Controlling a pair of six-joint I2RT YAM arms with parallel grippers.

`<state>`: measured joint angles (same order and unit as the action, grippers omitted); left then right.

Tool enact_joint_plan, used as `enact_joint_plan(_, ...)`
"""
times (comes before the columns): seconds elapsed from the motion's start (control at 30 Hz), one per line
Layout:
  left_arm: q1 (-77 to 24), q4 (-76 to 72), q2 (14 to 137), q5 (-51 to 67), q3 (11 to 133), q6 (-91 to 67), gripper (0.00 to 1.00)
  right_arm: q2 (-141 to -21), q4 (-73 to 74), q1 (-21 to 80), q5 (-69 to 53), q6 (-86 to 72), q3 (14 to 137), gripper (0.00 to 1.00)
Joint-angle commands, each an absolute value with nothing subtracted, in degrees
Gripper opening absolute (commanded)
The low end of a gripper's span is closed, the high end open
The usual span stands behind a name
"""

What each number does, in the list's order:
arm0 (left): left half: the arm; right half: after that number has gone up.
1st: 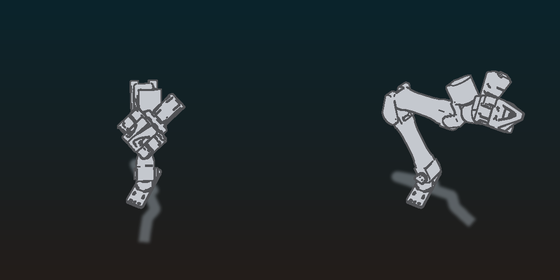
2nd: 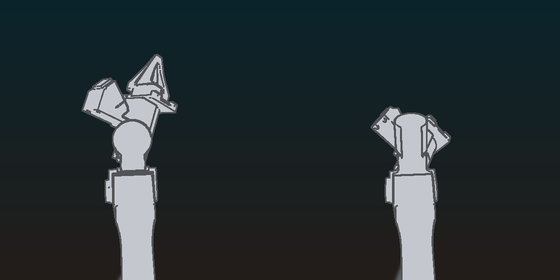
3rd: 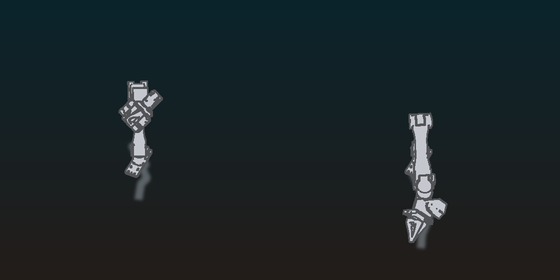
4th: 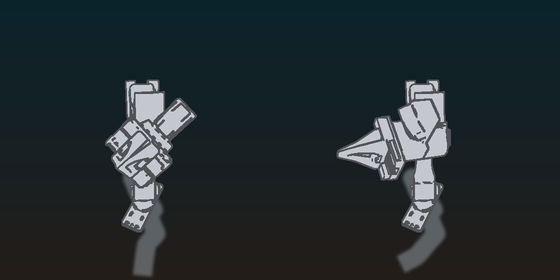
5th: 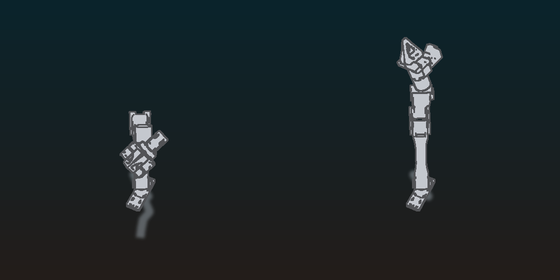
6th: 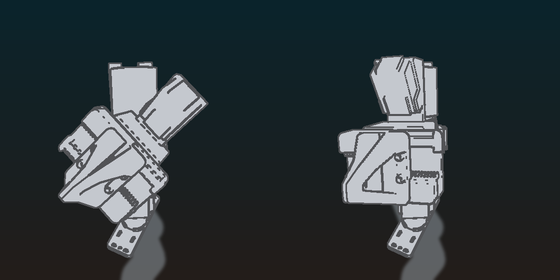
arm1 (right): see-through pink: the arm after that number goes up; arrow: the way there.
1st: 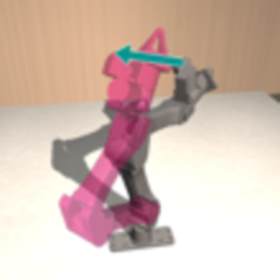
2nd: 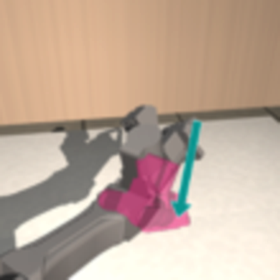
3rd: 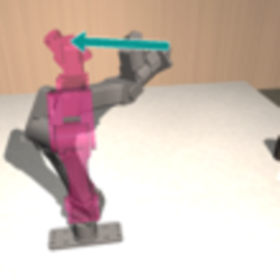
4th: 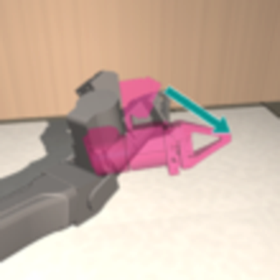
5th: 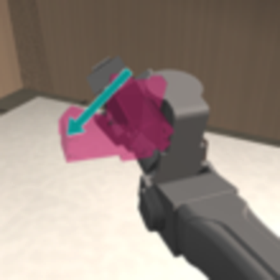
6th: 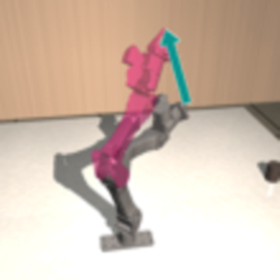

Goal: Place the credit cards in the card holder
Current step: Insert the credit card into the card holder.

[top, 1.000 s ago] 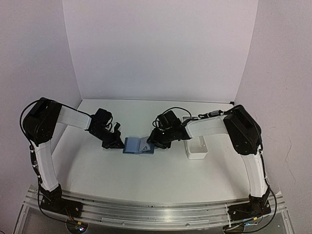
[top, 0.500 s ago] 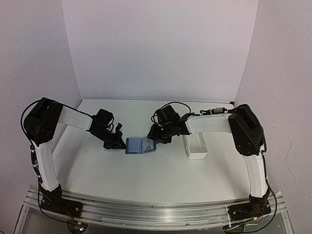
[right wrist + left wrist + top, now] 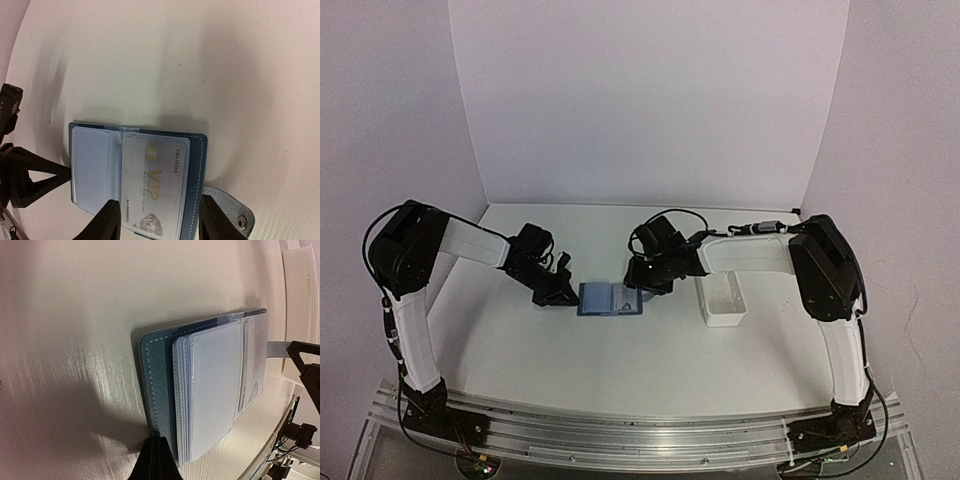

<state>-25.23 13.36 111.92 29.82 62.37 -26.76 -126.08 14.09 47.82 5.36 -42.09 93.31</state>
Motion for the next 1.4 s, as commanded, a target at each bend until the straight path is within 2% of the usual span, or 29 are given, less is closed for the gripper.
enact_joint_plan(0.0,-26.0,14.8,114.2,27.6,61.1,-25.4,0.00,-125.7,14.5,48.3,3.4,-42.6,95.6,0.47)
enact_joint_plan(0.27,-26.1,14.8,113.8,27.7,60.8,-25.5,0.00,-130.4,14.4,48.3,0.5,-44.2,97.1,0.48)
enact_joint_plan(0.67,-26.2,14.8,114.0,27.7,61.1,-25.7,0.00,-129.9,14.6,48.3,2.1,-43.6,95.9,0.49)
enact_joint_plan(0.83,-26.2,14.7,113.9,28.4,61.6,-25.2,0.00,-129.9,14.6,49.2,2.4,-37.9,99.4,0.51)
enact_joint_plan(0.97,-26.2,15.0,114.0,28.2,61.7,-24.7,0.00,-131.5,16.9,52.1,10.1,-32.3,103.5,0.64)
enact_joint_plan(1.17,-26.2,14.4,114.1,28.2,61.8,-24.3,0.00,-138.8,19.3,57.6,20.9,-24.8,109.1,0.69)
enact_joint_plan(1.37,-26.2,14.6,114.0,27.9,61.7,-23.9,0.00,-143.0,20.3,58.3,26.7,-22.1,112.0,0.68)
